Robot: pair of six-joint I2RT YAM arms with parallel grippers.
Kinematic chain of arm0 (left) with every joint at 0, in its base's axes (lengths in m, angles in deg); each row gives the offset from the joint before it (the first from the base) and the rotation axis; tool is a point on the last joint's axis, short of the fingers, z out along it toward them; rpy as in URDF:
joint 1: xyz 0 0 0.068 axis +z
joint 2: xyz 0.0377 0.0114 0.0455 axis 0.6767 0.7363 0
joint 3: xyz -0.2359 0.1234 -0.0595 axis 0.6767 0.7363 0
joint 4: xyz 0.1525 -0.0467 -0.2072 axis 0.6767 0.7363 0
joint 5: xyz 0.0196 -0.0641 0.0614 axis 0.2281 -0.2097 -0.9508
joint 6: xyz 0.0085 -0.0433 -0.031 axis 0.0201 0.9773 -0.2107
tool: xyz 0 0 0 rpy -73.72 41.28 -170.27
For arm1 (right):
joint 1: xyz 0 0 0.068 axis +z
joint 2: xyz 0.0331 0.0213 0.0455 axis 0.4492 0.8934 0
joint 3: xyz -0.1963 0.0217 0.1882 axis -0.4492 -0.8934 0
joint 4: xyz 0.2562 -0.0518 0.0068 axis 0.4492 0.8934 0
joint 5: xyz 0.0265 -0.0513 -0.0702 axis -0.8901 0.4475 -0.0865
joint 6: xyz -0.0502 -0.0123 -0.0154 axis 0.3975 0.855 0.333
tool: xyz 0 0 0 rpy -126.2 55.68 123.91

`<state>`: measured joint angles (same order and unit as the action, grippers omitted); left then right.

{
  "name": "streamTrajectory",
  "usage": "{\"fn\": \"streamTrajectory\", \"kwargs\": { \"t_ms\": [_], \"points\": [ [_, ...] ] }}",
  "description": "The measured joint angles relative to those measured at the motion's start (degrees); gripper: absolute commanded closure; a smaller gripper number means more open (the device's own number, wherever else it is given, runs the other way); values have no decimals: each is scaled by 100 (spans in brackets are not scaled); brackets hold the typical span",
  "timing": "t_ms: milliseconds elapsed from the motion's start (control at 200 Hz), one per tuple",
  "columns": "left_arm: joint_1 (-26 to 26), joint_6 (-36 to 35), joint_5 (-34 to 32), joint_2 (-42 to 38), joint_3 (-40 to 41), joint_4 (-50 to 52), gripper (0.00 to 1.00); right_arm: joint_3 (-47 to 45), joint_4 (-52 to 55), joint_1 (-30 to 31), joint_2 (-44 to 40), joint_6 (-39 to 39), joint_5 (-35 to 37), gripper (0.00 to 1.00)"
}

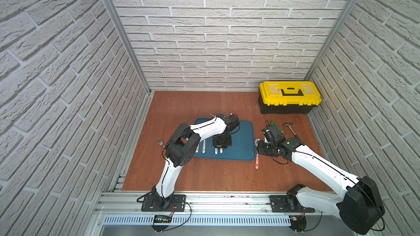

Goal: Set the spoon and fork side by side
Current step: Place the spoon on the tray.

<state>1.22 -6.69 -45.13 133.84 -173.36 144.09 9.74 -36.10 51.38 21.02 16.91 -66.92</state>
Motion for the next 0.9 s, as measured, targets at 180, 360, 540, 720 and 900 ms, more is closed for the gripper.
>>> {"fn": "streamTrajectory", "kwargs": {
  "t_ms": [180, 360, 540, 720, 900],
  "points": [
    [-90, 0, 13, 55, -92, -9, 92, -79, -15, -22, -20, 20, -24, 65],
    [-125, 28, 13, 66, -103, -2, 92, -111, -15, -44, -94, 26, -42, 66],
    [-125, 140, 0, 66, -66, -26, 92, -144, -20, -79, -175, 28, -42, 65],
    [-125, 195, 0, 63, -28, -35, 92, -197, -17, -98, -190, 44, -66, 65],
    [-131, 195, -17, 66, -28, -33, 84, -199, -17, -109, -238, 44, -83, 66]
  ]
}}
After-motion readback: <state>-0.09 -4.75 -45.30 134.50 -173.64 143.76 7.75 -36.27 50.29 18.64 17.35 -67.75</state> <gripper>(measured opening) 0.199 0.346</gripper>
